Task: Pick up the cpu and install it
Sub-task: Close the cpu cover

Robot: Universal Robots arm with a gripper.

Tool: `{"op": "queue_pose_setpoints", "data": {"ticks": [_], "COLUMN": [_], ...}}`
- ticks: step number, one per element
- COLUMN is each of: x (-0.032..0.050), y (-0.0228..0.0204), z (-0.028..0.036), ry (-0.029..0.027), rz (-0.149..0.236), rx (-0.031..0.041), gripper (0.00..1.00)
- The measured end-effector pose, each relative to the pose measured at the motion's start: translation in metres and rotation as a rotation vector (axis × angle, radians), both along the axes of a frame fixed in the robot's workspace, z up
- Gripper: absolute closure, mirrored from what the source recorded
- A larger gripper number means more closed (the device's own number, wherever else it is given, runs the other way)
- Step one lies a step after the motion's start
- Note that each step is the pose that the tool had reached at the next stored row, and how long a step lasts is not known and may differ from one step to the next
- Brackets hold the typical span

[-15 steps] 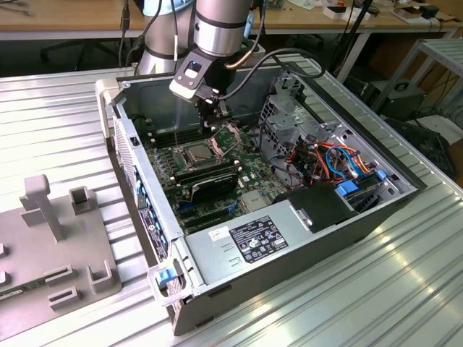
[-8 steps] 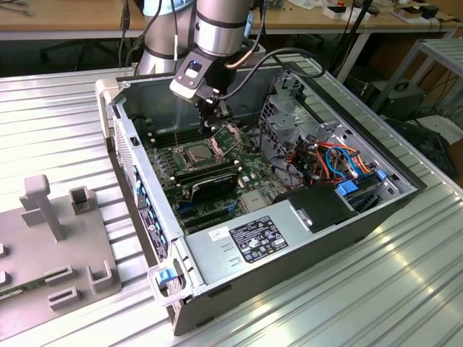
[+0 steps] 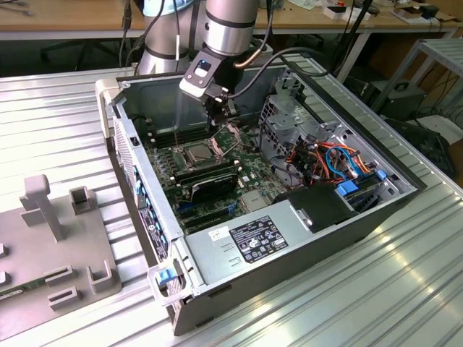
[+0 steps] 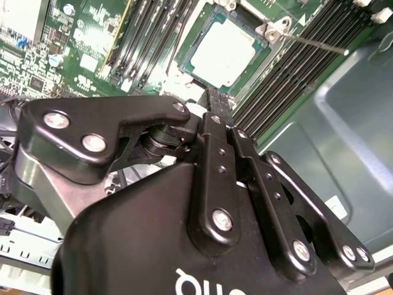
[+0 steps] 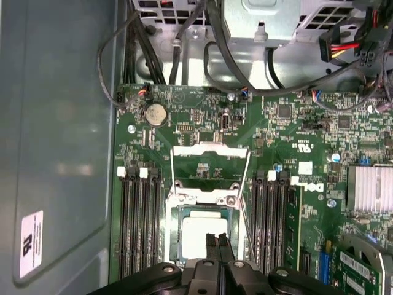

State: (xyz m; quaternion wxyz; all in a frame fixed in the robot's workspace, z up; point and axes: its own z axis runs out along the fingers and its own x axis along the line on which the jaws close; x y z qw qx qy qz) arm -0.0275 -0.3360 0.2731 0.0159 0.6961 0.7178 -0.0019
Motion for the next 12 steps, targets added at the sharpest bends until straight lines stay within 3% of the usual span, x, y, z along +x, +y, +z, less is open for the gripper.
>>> {"op": "queue_pose_setpoints", "data": {"ticks": [5, 12], "x": [0.0099, 0.0352], "y": [0.0, 0.0], "z": [0.0, 0.0], "ry": [0.0, 0.0], "rz": [0.0, 0.0], "rx": [0.0, -0.0001], "gripper": [0.89, 0.89]}}
